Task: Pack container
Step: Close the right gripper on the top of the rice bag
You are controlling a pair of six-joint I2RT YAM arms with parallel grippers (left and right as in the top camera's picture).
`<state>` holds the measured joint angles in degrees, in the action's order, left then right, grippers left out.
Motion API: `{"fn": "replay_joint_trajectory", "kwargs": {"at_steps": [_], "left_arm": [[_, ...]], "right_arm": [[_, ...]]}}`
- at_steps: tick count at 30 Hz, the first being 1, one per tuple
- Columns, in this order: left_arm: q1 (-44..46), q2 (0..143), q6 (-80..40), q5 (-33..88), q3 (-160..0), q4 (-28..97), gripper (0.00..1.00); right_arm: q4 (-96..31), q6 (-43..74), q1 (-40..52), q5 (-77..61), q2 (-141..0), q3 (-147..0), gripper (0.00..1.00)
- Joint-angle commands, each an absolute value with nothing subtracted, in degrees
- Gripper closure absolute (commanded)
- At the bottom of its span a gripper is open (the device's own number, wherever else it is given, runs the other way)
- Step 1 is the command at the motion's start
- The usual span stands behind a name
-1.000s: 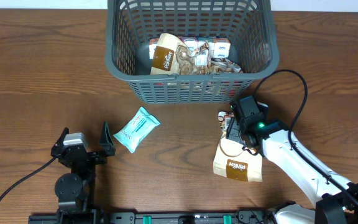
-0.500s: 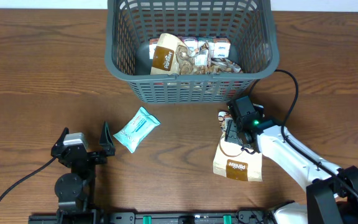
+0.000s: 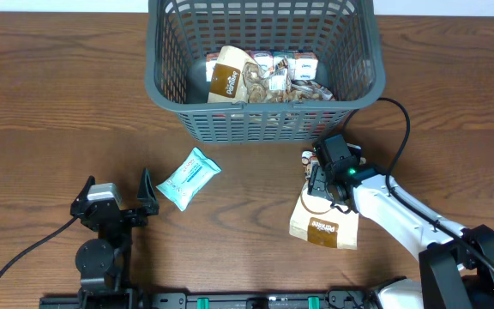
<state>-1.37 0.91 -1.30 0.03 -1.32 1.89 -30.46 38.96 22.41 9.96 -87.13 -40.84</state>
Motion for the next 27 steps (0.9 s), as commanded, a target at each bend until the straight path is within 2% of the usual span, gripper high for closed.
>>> {"fn": "replay_joint_trajectory", "kwargs": {"at_steps": [1,2,6,8,10,11,17,27], "left_arm": [[-1.3,0.6,-1.4,-0.4,-0.3,4.2,0.01],[-1.3,0.6,-1.4,-0.4,-0.3,4.2,0.01],[-1.3,0.6,-1.4,-0.4,-0.3,4.2,0.01],[-1.3,0.6,-1.4,-0.4,-0.3,4.2,0.01],[-1.3,0.6,-1.4,-0.4,-0.3,4.2,0.01],[-1.3,0.6,-1.4,-0.4,-0.3,4.2,0.01],[-1.3,0.6,-1.4,-0.4,-0.3,4.2,0.01],[-1.3,0.6,-1.4,-0.4,-0.3,4.2,0.01]], "right_arm": [[-30.6,39.0,22.9,8.5,-88.4,-38.2,0.45],[-30.6,39.2,22.9,8.5,-88.4,-38.2,0.5],[-30.6,39.2,22.9,8.6,-88.4,-38.2,0.62],[-30.6,39.1,22.9,8.5,-88.4,-38.2,0.72],[-30.6,39.1,22.9,8.6,-88.4,-38.2,0.87],[-30.5,39.1,22.9,8.6,-88.4,-38.2,0.9],[-30.5,39.1,22.9,8.6,-88.4,-38.2,0.99],[-30.5,39.1,22.9,8.5,-88.4,-38.2,0.99]]}}
